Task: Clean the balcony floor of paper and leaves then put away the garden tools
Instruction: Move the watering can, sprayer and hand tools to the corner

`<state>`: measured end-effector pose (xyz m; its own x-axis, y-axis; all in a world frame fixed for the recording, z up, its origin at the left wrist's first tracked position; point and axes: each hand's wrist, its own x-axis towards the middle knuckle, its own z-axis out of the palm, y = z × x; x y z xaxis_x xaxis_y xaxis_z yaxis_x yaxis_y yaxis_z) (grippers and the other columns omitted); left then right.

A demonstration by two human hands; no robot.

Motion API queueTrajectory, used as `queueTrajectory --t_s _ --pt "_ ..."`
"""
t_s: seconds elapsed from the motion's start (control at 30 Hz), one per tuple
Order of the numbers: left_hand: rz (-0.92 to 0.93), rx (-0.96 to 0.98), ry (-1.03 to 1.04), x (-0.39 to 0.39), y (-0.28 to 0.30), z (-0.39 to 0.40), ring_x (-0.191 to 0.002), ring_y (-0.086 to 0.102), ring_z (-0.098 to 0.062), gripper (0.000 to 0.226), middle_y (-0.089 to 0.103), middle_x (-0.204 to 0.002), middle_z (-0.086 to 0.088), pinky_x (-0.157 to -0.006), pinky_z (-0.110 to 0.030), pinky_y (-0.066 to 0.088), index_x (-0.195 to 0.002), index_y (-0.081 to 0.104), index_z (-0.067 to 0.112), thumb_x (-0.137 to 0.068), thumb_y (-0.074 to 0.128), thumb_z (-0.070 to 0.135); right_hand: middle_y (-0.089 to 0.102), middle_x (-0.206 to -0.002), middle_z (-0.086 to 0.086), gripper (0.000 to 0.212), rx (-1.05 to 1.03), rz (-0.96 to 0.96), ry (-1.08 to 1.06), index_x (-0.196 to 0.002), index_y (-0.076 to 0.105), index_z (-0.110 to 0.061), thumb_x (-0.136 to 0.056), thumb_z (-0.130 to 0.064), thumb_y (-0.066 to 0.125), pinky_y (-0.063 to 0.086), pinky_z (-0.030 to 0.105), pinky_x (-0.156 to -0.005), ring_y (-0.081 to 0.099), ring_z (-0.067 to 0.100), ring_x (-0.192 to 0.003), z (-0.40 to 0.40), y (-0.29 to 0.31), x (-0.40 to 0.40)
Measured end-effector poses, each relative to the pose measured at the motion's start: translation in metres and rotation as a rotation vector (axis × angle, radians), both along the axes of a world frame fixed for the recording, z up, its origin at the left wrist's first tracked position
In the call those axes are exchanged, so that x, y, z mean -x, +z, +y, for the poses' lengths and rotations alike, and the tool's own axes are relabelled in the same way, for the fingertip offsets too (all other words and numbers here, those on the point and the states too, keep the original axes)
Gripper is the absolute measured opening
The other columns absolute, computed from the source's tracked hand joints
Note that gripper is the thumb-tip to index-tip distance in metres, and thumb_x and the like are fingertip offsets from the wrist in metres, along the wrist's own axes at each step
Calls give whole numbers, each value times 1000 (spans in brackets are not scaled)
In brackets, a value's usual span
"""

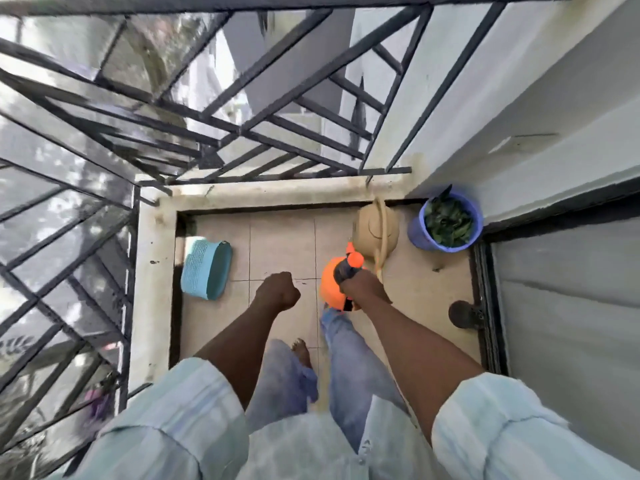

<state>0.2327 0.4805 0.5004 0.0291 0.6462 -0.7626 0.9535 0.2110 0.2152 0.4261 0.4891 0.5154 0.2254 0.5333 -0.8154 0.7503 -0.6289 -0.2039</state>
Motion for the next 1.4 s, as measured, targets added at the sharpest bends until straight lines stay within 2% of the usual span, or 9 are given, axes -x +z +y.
queueTrajectory --t_s 0.1,0.27,0.43,0.7,0.9,1.0,1.1,1.23,1.4 --pt "-1 44 74 -6 -44 47 -110 57 -35 26 62 -118 -18 -77 -32 42 -106 58 5 -85 50 16 65 -117 14 51 22 -3 -20 -132 54 -7 -86 -26 61 39 26 -69 63 30 -107 47 -54 -3" --pt "-41 42 116 -22 -126 108 -115 54 -36 32 60 -121 -20 -90 -37 47 -112 60 4 -83 51 15 65 -116 18 33 -5 -10 -105 -114 62 -5 -83 -18 63 46 31 -76 63 34 -106 107 -147 -5" --pt "-75 35 122 -30 -213 147 -119 52 -36 37 58 -125 -20 -96 -38 45 -120 59 5 -85 55 18 63 -120 18 35 -66 -58 -165 -115 58 -3 -82 -13 63 48 38 -83 60 37 -110 156 -233 -8" --pt "-79 38 151 -28 -275 150 -117 52 -33 34 57 -124 -16 -94 -36 44 -118 60 6 -87 56 18 64 -116 16 33 -95 -67 -170 -112 59 -6 -80 -12 59 49 37 -78 60 39 -106 193 -316 -8" --pt "-68 68 120 -21 -289 146 -113 54 -34 32 59 -120 -19 -91 -36 45 -114 60 3 -87 56 18 67 -112 12 42 -96 0 -205 -120 54 -9 -79 -16 63 41 30 -68 63 34 -98 196 -336 -9" --pt "-49 90 110 -19 -286 145 -115 52 -34 34 58 -122 -18 -92 -37 46 -117 59 4 -87 55 18 66 -113 11 46 -84 0 -196 -118 55 -9 -79 -27 71 48 34 -73 63 34 -100 189 -338 -13" --pt "-47 97 108 -22 -277 148 -115 52 -33 35 58 -123 -17 -92 -37 45 -118 59 4 -87 54 18 63 -118 13 46 -83 -11 -191 -118 56 -8 -78 -24 72 49 37 -77 62 35 -103 180 -331 -15" --pt "-64 88 104 -30 -253 155 -115 53 -33 36 58 -124 -17 -92 -38 46 -119 58 4 -87 53 18 54 -125 18 45 -69 -84 -95 -123 49 -3 -84 -17 65 48 40 -85 57 39 -111 168 -302 -14" --pt "-98 82 92 -41 -190 157 -117 51 -35 38 57 -126 -19 -94 -39 46 -121 56 5 -86 52 19 51 -125 19 37 -118 -60 18 -123 48 -2 -88 -11 52 43 36 -79 55 38 -111 150 -226 -7"
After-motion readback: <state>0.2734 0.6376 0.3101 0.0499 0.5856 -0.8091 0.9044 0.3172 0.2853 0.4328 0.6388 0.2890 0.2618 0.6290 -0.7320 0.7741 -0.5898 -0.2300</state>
